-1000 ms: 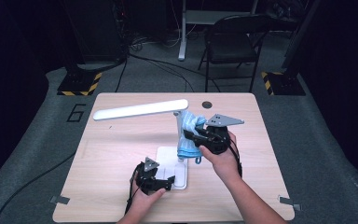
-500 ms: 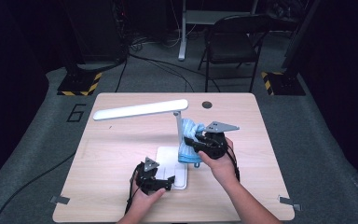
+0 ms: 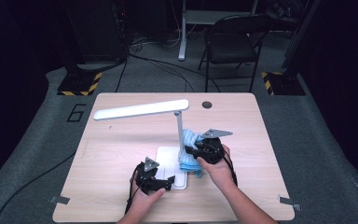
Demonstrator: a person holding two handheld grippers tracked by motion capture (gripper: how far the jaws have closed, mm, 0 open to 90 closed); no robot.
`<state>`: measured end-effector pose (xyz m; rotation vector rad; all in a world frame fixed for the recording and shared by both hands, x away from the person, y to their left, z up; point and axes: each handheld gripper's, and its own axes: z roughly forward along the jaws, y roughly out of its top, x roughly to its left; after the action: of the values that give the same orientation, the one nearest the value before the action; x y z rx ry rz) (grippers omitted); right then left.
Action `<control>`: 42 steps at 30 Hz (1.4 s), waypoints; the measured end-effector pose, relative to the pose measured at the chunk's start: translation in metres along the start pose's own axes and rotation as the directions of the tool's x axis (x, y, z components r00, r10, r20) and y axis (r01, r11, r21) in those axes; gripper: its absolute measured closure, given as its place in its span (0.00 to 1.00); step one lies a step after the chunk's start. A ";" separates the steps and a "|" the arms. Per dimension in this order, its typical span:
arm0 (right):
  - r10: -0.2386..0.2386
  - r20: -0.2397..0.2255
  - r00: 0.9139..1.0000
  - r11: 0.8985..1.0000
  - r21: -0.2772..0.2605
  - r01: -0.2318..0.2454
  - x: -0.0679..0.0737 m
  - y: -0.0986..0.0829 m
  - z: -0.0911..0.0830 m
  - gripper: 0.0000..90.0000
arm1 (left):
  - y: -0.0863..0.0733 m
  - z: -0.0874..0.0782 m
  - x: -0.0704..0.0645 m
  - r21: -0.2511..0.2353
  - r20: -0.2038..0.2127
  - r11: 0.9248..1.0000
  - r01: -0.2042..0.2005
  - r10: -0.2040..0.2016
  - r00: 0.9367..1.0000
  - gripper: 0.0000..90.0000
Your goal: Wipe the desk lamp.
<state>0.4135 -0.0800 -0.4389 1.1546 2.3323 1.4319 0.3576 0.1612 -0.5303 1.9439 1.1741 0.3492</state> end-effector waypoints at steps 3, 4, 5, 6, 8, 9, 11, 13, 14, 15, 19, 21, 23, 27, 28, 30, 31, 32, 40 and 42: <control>-0.017 -0.001 1.000 1.000 -0.010 0.017 0.003 0.006 -0.004 0.81 | 0.000 0.000 0.000 -0.001 0.000 1.000 0.002 -0.002 1.000 0.02; -0.019 -0.003 1.000 1.000 -0.009 0.019 0.004 0.008 -0.006 0.81 | 0.000 0.000 0.000 0.003 0.001 1.000 -0.001 0.001 1.000 0.02; -0.022 -0.008 1.000 1.000 -0.012 0.022 0.005 0.011 -0.008 0.81 | 0.000 0.000 0.000 0.000 0.000 1.000 -0.002 0.002 1.000 0.02; -0.026 -0.011 1.000 0.999 -0.022 0.026 0.006 0.014 -0.011 0.81 | 0.000 0.000 0.000 0.002 0.003 1.000 -0.001 0.001 1.000 0.02; -0.028 -0.020 0.999 0.999 -0.041 0.027 0.009 0.022 -0.017 0.81 | 0.000 0.000 -0.001 0.000 0.005 1.000 0.005 -0.005 1.000 0.02; -0.034 -0.027 0.999 0.998 -0.050 0.032 0.010 0.026 -0.020 0.81 | 0.000 0.000 -0.001 0.000 0.005 1.000 0.006 -0.006 1.000 0.02; -0.043 -0.033 0.999 0.997 -0.067 0.041 0.014 0.034 -0.027 0.81 | 0.000 0.000 0.000 0.003 0.008 1.000 0.004 -0.004 1.000 0.02; -0.065 -0.035 0.997 0.994 -0.091 0.062 0.018 0.043 -0.034 0.81 | 0.000 0.000 0.000 0.002 0.004 1.000 -0.001 0.001 1.000 0.02; -0.080 -0.036 0.996 0.992 -0.102 0.076 0.021 0.048 -0.038 0.81 | 0.000 0.000 0.000 0.003 0.004 1.000 -0.002 0.002 1.000 0.02; -0.085 -0.037 0.996 0.990 -0.115 0.080 0.023 0.052 -0.042 0.81 | 0.000 0.000 0.000 -0.001 0.003 1.000 0.002 -0.002 1.000 0.02; -0.117 -0.037 0.992 0.982 -0.156 0.110 0.031 0.069 -0.053 0.81 | 0.000 0.000 0.000 0.000 0.000 1.000 0.001 -0.001 1.000 0.02; -0.128 -0.039 0.991 0.979 -0.166 0.120 0.032 0.077 -0.057 0.81 | 0.000 0.000 0.000 -0.003 0.002 1.000 0.005 -0.005 1.000 0.02; -0.124 -0.043 0.991 0.977 -0.180 0.114 0.035 0.084 -0.060 0.81 | 0.000 0.000 0.000 -0.002 0.002 1.000 0.004 -0.004 1.000 0.02; -0.137 -0.049 0.989 0.970 -0.209 0.124 0.039 0.097 -0.069 0.81 | 0.000 0.000 0.001 -0.002 0.002 1.000 0.000 0.000 1.000 0.02; -0.135 -0.052 0.989 0.967 -0.225 0.120 0.040 0.100 -0.071 0.81 | 0.000 0.000 0.000 -0.003 0.002 1.000 0.001 -0.001 1.000 0.02; -0.133 -0.063 0.989 0.962 -0.248 0.114 0.040 0.105 -0.076 0.81 | 0.000 0.000 0.000 -0.002 0.000 1.000 -0.001 0.001 1.000 0.02; -0.131 -0.069 0.989 0.960 -0.259 0.109 0.040 0.107 -0.079 0.81 | 0.000 0.000 0.000 -0.002 0.000 1.000 0.000 0.000 1.000 0.02; -0.124 -0.077 0.989 0.959 -0.265 0.099 0.040 0.109 -0.081 0.81 | 0.000 0.000 0.000 -0.001 0.002 1.000 0.000 0.000 1.000 0.02; -0.139 -0.081 0.987 0.957 -0.268 0.113 0.037 0.107 -0.075 0.81 | 0.000 0.000 0.000 0.004 0.005 1.000 -0.006 0.006 1.000 0.03; -0.131 -0.085 0.988 0.963 -0.250 0.106 0.036 0.105 -0.073 0.81 | 0.000 0.000 0.000 0.004 0.005 1.000 -0.005 0.005 1.000 0.03</control>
<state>0.4072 -0.0798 -0.3061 0.8806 2.1674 1.7109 0.3575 0.1609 -0.5301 1.9502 1.1673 0.3447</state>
